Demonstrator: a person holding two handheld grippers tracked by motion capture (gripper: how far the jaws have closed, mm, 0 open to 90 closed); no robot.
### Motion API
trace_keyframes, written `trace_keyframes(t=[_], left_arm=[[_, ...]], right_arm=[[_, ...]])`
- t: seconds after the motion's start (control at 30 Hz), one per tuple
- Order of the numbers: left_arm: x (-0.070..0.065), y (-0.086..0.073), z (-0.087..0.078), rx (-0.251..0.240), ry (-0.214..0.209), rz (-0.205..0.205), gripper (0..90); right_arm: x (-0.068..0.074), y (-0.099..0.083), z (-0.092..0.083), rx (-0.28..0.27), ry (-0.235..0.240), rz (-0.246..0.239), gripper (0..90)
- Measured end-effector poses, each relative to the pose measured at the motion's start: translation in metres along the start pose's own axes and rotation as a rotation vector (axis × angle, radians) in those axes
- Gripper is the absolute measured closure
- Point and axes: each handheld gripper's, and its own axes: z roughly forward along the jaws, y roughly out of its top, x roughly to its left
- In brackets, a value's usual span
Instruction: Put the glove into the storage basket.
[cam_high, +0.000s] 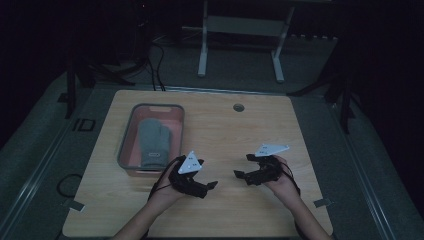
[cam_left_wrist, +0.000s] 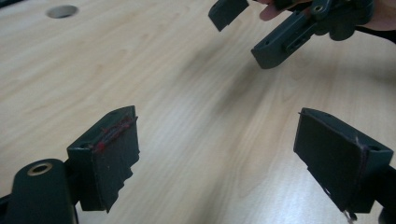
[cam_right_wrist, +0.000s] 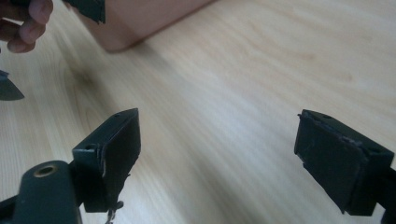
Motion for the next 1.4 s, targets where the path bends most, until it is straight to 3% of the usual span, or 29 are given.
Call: trace_keyframes(t=[0.17, 0.37, 0.47, 0.5, 0.67, 0.8, 0.9, 1.0, 1.17, 1.4], left_arm=[[-0.007, -0.009, 0.011, -0.005, -0.017, 0.003, 14.3], [-0.013, -0.016, 0.023, 0.044, -0.014, 0.031, 14.3], [-0.014, -0.019, 0.026, 0.048, -0.019, 0.021, 11.4], [-0.015, -0.022, 0.029, 0.055, -0.031, -0.001, 11.4], [-0.017, -0.028, 0.034, 0.062, -0.023, -0.01, 2.8], [-0.017, -0.031, 0.034, 0.049, 0.023, 0.002, 2.7], [-0.016, -0.033, 0.033, 0.052, 0.02, -0.007, 2.7], [-0.016, -0.036, 0.034, 0.048, 0.02, -0.012, 2.7], [-0.017, -0.038, 0.033, 0.038, 0.022, -0.013, 2.7], [-0.015, -0.039, 0.031, 0.017, 0.025, -0.032, 2.8]], right_arm=[[-0.001, -0.017, -0.006, -0.003, 0.005, -0.01, 14.3], [-0.005, -0.036, -0.015, -0.005, 0.001, -0.015, 14.3], [-0.006, -0.042, -0.019, -0.008, -0.005, -0.011, 14.3], [-0.007, -0.046, -0.02, -0.008, -0.009, -0.009, 14.3], [-0.011, -0.068, -0.031, -0.019, -0.021, 0.01, 14.3], [-0.012, -0.08, -0.039, -0.036, -0.053, 0.002, 14.1], [-0.012, -0.082, -0.041, -0.039, -0.061, 0.002, 14.1], [-0.016, -0.094, -0.049, -0.039, -0.122, 0.007, 14.0], [-0.019, -0.105, -0.056, -0.028, -0.168, 0.041, 14.0], [-0.02, -0.109, -0.058, -0.035, -0.202, 0.034, 14.0]])
